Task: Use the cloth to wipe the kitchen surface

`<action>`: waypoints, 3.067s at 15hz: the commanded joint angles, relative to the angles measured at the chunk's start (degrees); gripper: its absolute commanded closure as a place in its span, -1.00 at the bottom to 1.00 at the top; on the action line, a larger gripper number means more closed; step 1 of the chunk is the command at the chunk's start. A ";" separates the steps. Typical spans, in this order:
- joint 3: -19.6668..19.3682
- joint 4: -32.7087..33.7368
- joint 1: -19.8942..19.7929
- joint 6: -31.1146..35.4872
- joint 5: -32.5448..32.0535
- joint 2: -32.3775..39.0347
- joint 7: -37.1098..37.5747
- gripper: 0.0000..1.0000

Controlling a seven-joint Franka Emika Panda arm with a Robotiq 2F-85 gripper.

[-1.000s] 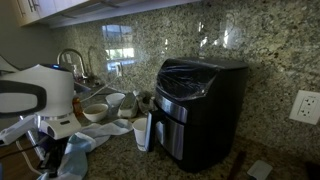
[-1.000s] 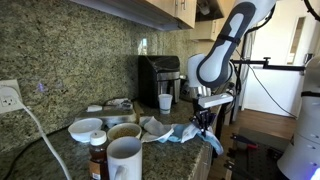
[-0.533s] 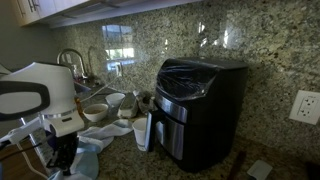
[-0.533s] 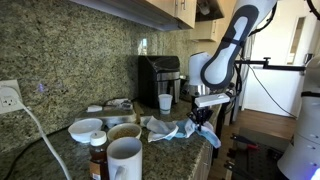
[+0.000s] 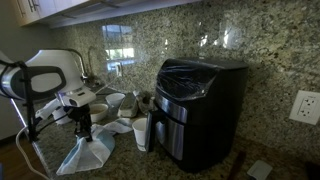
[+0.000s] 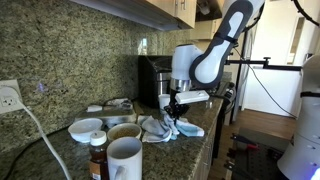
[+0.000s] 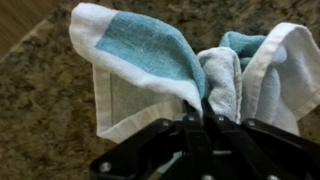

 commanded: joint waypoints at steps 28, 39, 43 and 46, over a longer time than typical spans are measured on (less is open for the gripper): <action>-8.13 -7.14 -4.35 0.86 -1.85 -1.91 -2.96 0.96; -5.20 2.23 2.56 3.58 -21.69 3.87 19.93 0.96; 0.86 2.35 2.73 9.61 -14.45 7.99 14.91 0.96; 9.04 1.11 -2.17 12.72 -5.51 9.93 7.36 0.96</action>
